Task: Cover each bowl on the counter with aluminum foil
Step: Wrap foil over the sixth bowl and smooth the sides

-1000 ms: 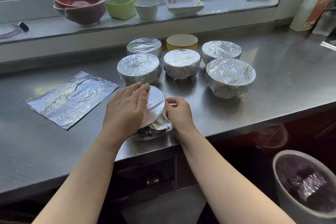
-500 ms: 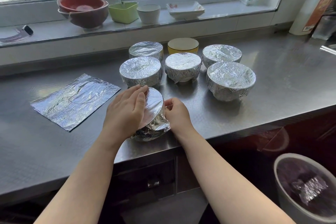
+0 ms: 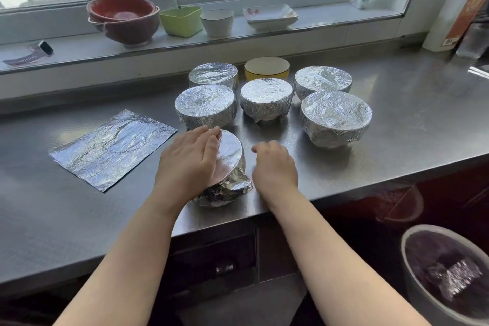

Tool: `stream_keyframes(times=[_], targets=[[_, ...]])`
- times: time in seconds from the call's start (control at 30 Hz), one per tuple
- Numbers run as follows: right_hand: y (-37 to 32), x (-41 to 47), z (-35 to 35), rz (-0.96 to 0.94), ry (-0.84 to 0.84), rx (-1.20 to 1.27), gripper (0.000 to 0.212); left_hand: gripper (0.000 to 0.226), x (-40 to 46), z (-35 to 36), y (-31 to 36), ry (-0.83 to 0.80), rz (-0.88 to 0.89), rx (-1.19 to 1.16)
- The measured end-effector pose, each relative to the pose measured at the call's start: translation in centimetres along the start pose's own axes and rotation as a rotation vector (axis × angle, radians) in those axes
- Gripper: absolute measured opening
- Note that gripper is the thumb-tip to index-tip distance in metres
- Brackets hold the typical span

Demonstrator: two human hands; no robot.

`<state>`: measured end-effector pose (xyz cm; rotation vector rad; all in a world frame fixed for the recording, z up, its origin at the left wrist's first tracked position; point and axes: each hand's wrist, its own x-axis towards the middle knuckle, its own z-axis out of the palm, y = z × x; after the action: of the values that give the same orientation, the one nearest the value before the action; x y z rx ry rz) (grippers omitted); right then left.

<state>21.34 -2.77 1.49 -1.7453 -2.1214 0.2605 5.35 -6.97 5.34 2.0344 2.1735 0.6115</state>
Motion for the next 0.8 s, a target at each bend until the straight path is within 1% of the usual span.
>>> stream_keyframes(times=[0.03,0.07,0.13,0.17,0.2,0.23,0.3,0.37,0.43,0.53,0.57,0.6,0.7,0.73,0.8], targets=[[0.6,0.1,-0.4,0.019,0.045,0.117,0.042,0.049,0.1,0.1,0.1,-0.007,-0.002,0.020],[1.0,0.2,-0.8,0.046,0.110,0.291,0.041,0.049,0.2,0.2,0.2,-0.011,0.000,0.045],[0.9,0.0,-1.6,0.094,0.237,0.749,0.035,0.050,0.3,0.5,0.5,-0.015,0.005,0.100],[0.5,-0.3,-2.1,0.103,0.243,0.950,0.032,0.051,0.4,0.6,0.6,-0.020,0.005,0.122],[0.1,-0.6,-2.5,0.102,0.206,1.079,0.032,0.051,0.5,0.7,0.7,-0.025,-0.002,0.134],[-0.4,-1.1,-2.9,0.083,0.141,1.139,0.033,0.051,0.6,0.8,0.7,-0.027,-0.009,0.138],[-1.1,-1.7,-3.0,0.025,-0.023,1.152,0.040,0.050,0.7,0.8,0.7,-0.023,-0.012,0.145],[-1.5,-1.8,-2.0,0.024,-0.155,1.135,0.046,0.051,0.6,0.8,0.7,-0.024,-0.010,0.151],[-1.8,-1.8,-1.0,0.072,-0.209,1.135,0.055,0.051,0.6,0.8,0.8,-0.027,-0.015,0.152],[-1.9,-1.6,0.2,0.136,-0.249,1.165,0.083,0.051,0.6,0.8,0.9,-0.031,-0.027,0.152],[-1.7,-1.5,0.3,0.144,-0.263,1.170,0.085,0.050,0.6,0.8,1.0,-0.031,-0.031,0.153],[-1.5,-1.2,0.3,0.150,-0.275,1.165,0.081,0.051,0.6,0.8,1.0,-0.031,-0.037,0.155],[-1.2,-0.6,-0.4,0.116,-0.308,1.164,0.051,0.053,0.4,0.7,1.4,-0.050,-0.064,0.172],[-0.9,-0.3,-0.4,0.095,-0.326,1.159,0.044,0.054,0.3,0.6,1.6,-0.057,-0.075,0.174],[-0.7,0.1,-0.6,0.086,-0.354,1.143,0.037,0.057,0.0,0.6,2.0,-0.065,-0.106,0.159]])
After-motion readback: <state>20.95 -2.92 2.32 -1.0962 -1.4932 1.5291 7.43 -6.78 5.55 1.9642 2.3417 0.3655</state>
